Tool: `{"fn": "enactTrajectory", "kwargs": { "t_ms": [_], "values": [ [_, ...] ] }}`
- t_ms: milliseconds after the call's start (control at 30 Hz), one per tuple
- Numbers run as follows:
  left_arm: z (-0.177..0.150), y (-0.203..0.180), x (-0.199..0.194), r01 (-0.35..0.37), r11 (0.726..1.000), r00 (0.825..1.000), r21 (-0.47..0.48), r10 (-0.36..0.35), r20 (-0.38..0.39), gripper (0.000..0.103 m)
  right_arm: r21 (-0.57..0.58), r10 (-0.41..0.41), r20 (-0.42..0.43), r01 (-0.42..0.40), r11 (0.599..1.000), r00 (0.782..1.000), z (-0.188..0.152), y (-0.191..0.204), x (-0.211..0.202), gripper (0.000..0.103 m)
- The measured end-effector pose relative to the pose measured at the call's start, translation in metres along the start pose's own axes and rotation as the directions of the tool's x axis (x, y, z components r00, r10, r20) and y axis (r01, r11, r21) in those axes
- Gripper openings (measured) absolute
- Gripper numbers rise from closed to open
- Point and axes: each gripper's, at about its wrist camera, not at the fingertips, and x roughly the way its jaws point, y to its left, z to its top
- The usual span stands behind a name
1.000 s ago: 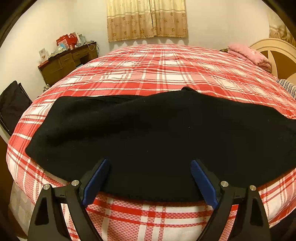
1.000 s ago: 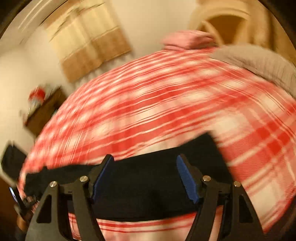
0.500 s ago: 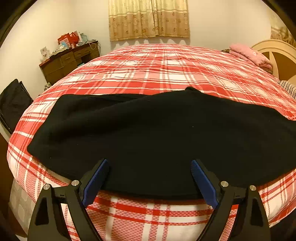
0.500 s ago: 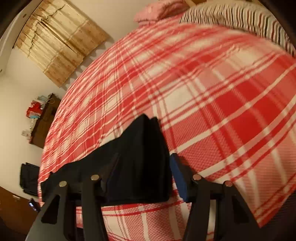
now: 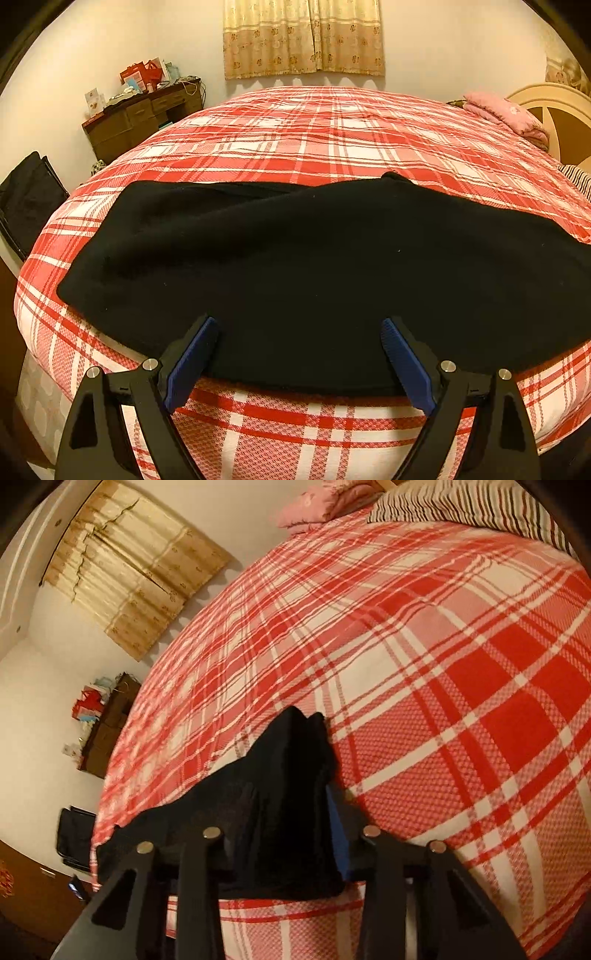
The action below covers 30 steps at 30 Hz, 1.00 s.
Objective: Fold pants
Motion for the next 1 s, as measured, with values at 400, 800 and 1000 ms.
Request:
{"fn": "enactTrajectory", "kwargs": {
  "t_ms": [400, 800, 1000],
  "values": [
    [0.001, 0.010, -0.002, -0.006, 1.000, 1.000, -0.023, 0.006, 0.006, 0.091, -0.001, 0.058, 0.056, -0.058, 0.998, 0.997, 0.002, 0.015, -0.017, 0.016],
    [0.003, 0.012, -0.005, -0.006, 1.000, 1.000, -0.025, 0.007, 0.009, 0.091, -0.126, 0.128, 0.128, -0.112, 0.986, 0.984, -0.007, 0.082, -0.037, 0.015],
    [0.004, 0.016, -0.005, -0.007, 0.999, 1.000, -0.034, 0.007, 0.006, 0.091, -0.144, 0.160, 0.128, -0.142, 0.979, 0.979, -0.013, 0.099, -0.035, 0.015]
  ]
}}
